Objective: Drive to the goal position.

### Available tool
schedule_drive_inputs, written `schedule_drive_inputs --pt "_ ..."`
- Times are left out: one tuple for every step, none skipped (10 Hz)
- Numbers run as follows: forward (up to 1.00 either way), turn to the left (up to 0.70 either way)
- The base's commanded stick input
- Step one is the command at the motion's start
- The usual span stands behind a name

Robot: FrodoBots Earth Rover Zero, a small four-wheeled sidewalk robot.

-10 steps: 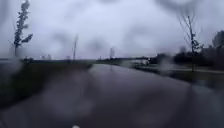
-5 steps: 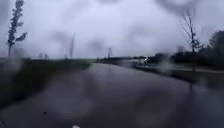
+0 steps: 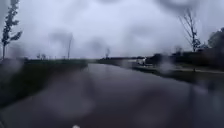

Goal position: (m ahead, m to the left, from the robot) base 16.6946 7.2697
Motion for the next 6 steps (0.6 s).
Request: schedule_drive_inputs --pt "0.7 -0.09" --pt "0.7 -0.3" --pt "0.7 -0.26" --pt "0.7 -0.01" --pt "0.7 0.0" --pt "0.7 0.0"
